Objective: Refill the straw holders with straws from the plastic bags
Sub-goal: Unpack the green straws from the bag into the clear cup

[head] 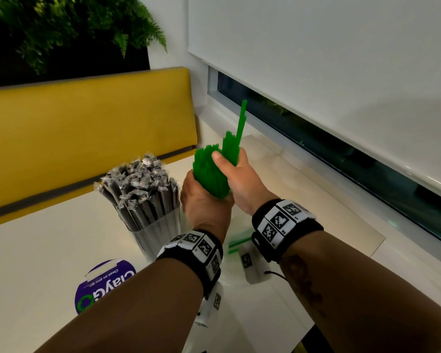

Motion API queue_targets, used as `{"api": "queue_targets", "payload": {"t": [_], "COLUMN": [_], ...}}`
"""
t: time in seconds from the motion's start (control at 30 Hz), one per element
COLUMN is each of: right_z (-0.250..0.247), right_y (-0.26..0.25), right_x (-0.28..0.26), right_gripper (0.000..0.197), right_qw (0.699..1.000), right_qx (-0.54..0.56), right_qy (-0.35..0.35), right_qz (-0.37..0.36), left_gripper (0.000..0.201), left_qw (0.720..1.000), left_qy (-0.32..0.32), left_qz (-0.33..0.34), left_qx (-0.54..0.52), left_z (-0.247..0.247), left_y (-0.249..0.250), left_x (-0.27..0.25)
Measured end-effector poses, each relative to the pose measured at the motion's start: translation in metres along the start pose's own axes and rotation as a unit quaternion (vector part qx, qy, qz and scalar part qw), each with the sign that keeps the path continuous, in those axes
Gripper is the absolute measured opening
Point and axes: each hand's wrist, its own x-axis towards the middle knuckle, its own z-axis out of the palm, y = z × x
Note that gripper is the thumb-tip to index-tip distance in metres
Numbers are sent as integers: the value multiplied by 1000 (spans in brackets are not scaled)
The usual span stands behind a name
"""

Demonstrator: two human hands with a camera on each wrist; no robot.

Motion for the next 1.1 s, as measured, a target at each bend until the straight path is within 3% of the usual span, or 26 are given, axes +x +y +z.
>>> {"api": "queue_targets", "payload": {"t": [0.13,0.3,0.4,0.47,0.5,0.53,0.6,0.63,0.7,0.73,0.93,1.1], "right_z": [-10,-20,-26,-34,-39,-42,-46,-49,-50,-50,-46,-45], "right_y": [-8,-12,-11,-13,-13,-16,-20,-18,-19,-16,8,-2], "right_x": [-5,-15,-18,-14,-10,-9,-6,-4,-6,-6,-7,9], "right_gripper": [66,35,37,52,69,87,100,93,41,29,36,39], "right_qw": [999,991,969,962,964,968,978,980,979,980,973,929], "right_qx": [-23,-98,-203,-229,-229,-216,-155,-128,-129,-137,-227,-371], "right_qy": [-31,-66,-125,-140,-135,-129,-125,-132,-143,-137,16,8], "right_qz": [-18,-64,-64,-46,-31,-2,60,76,70,56,-27,13], "left_gripper": [91,100,100,101,102,101,99,97,93,92,95,96], "left_qw": [1000,998,997,997,997,997,997,997,997,997,999,998], "left_qy": [-8,-14,-12,-20,-27,-31,-30,-27,-22,-19,-24,-29], "left_qz": [-10,-23,-26,-34,-40,-44,-41,-38,-33,-31,-15,-21], "left_qx": [-7,-58,-70,-65,-62,-60,-59,-60,-62,-62,-46,-55], "left_z": [1,6,5,4,3,3,4,4,5,6,6,6], "left_y": [2,2,2,1,0,0,-2,-2,-1,-1,0,-2], "left_x": [1,3,6,6,6,6,6,6,6,6,6,6]}}
